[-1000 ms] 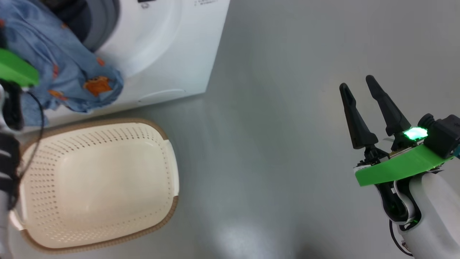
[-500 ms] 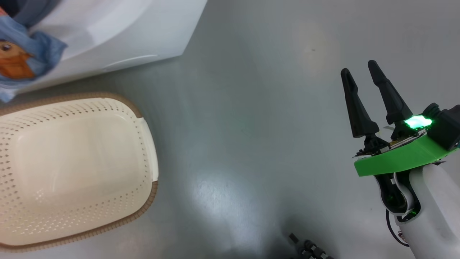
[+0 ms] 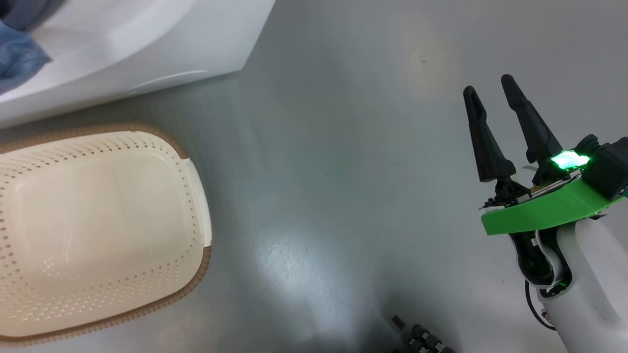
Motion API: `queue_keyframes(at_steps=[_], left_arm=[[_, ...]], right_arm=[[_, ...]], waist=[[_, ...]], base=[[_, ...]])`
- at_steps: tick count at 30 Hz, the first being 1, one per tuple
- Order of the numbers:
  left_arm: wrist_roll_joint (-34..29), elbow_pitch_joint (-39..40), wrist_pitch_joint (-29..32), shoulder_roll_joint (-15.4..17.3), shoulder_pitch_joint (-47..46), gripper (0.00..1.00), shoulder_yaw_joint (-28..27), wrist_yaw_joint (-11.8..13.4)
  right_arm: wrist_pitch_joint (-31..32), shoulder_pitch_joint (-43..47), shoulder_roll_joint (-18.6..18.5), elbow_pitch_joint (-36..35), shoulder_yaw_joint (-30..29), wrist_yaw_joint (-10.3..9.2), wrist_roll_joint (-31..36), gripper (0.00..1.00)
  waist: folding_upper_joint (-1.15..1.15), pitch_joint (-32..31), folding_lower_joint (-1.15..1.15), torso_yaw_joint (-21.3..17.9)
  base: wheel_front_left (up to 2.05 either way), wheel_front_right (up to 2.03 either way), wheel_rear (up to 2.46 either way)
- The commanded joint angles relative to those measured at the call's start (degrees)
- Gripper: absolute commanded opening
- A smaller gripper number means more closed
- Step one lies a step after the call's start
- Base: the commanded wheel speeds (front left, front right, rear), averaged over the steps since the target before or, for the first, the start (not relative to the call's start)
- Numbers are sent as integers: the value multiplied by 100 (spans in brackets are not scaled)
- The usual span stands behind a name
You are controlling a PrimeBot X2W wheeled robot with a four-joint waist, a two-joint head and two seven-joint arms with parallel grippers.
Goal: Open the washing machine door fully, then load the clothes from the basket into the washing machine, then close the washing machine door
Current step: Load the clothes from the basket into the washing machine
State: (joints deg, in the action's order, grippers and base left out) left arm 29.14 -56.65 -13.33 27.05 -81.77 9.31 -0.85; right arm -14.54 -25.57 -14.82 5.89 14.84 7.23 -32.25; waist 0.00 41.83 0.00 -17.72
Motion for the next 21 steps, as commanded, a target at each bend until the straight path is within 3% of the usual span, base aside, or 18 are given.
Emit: queue_keyframes(at_steps=[1,9,21], left_arm=[[-1,3,124,227,22,100,7,-55],[110,-850,768,54,37,100,175,-324],[290,-1087,-21,-246,1030,100,245,-593]], right_arm=[[-46,140,-79,-93,89,25,30,100],[-46,144,-77,-10,142,25,14,100],[-46,204,-156,150,279,25,-38,100]], waist=[[0,-63,0,22],[0,-454,0,87],[0,-1469,0,331]], base=[[0,0,0],[0,0,0],[0,0,0]])
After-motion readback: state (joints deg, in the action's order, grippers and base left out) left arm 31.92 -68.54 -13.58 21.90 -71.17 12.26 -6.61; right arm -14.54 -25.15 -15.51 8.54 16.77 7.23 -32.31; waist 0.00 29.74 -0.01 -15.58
